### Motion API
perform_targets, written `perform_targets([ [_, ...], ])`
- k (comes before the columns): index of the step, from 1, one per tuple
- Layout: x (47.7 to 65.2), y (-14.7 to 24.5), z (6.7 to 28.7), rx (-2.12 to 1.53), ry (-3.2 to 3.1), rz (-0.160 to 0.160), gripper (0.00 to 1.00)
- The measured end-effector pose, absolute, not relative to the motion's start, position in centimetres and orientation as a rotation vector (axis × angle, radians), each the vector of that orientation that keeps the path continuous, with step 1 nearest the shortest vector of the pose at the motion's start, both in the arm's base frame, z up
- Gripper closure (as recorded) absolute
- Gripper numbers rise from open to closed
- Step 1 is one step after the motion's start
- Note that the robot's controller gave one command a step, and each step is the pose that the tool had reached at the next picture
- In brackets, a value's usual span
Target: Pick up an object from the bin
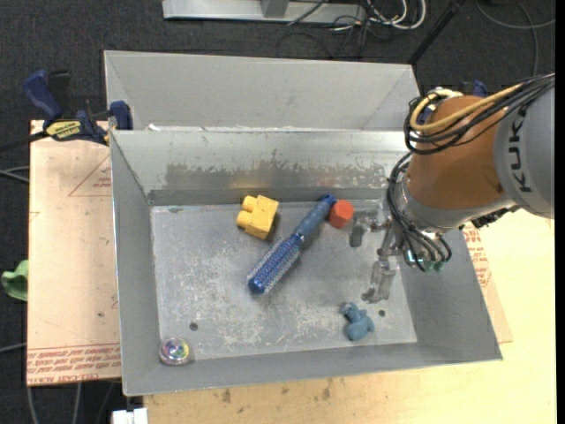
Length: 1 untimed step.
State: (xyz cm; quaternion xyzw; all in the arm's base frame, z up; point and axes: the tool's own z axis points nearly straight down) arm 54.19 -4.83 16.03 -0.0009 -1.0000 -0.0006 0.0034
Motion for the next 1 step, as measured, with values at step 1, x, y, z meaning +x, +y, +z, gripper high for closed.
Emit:
perform_targets([
  [1,51.46,-4.3,6.9,0.686,-3.063,-0.002,0.0],
])
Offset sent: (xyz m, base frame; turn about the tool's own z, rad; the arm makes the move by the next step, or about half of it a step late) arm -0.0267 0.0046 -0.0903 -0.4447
